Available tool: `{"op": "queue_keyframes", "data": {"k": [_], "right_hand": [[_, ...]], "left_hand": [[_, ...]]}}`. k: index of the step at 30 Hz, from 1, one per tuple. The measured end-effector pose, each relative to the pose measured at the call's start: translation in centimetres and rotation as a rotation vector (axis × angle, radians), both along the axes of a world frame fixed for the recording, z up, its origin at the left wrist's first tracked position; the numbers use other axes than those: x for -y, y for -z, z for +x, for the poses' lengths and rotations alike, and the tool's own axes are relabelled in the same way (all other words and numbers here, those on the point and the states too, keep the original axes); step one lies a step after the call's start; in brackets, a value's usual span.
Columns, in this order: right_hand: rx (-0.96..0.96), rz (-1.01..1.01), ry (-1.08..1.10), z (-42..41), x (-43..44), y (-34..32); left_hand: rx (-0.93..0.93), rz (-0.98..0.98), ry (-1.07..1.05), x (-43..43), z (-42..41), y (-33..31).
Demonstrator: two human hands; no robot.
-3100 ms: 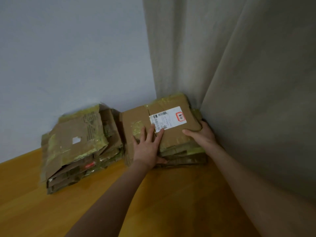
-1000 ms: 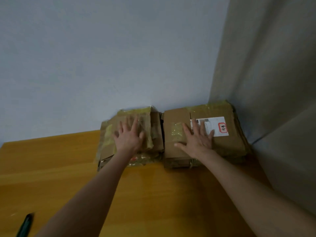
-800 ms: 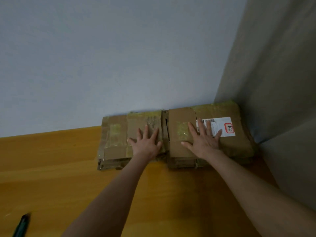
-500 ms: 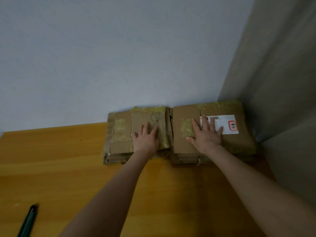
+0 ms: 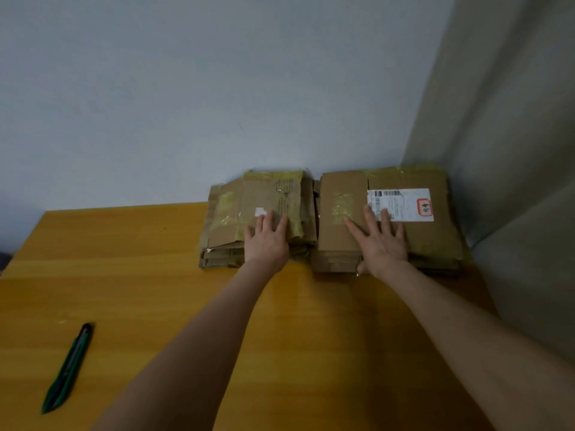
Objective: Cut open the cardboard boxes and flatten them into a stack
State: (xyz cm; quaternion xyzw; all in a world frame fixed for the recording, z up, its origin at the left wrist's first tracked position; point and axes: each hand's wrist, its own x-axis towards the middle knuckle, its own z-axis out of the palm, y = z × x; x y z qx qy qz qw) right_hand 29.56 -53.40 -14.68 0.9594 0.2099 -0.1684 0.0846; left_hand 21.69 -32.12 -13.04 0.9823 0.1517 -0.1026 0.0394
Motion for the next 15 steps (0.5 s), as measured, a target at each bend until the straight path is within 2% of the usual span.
{"op": "queue_keyframes", "data": {"k": [5,11,15], "right_hand": [[0.023,-0.002,-0.047,-0.8,0.4,-1.3],[0.098,0.129,-0.065,-2.9,-0.4,-5.0],[0.164,0.205,-0.105,-4.8,-1.3,-8.1]], "left_hand": [[-0.009,0.008,-0.032,0.8,-1.3,-1.2],[-0.034,-0.004,-0.026,1.3,-2.7,-4.8],[0.018,-0.011,-0.03,1.1,-4.4,-7.5]]}}
